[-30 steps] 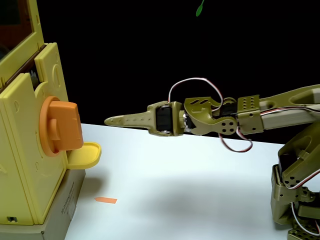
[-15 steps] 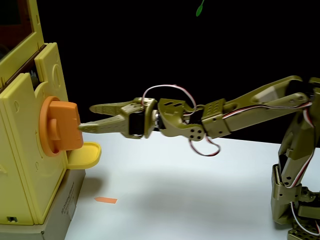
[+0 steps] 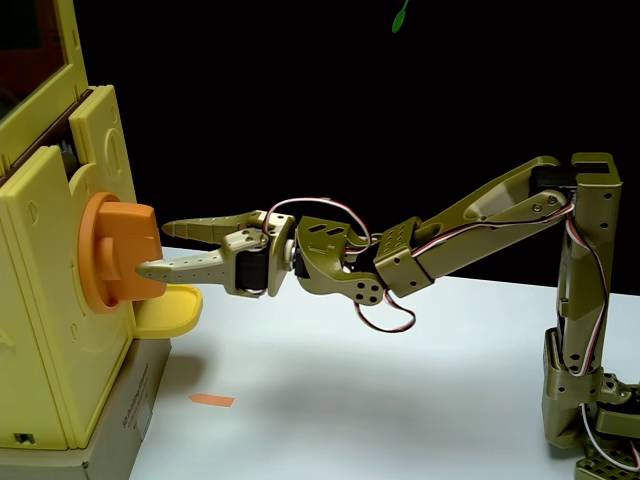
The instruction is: Turn the button of vending machine.
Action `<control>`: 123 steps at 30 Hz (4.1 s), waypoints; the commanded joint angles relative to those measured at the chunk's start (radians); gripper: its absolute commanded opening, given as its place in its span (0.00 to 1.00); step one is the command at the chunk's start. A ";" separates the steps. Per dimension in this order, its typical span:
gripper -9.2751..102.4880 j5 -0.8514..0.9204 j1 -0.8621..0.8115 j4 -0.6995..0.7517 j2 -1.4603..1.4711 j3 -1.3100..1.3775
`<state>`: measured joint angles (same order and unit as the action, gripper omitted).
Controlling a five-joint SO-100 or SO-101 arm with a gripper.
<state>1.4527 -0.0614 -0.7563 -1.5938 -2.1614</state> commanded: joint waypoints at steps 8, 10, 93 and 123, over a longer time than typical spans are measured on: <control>0.37 0.008 -0.005 -0.064 0.071 0.133; 0.36 0.008 -0.006 -0.072 0.084 0.140; 0.09 -3.123 -0.011 0.212 0.011 0.127; 0.30 -3.062 0.034 0.259 -0.075 0.054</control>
<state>-1.6107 -0.0368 -0.4924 -1.5938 -2.0923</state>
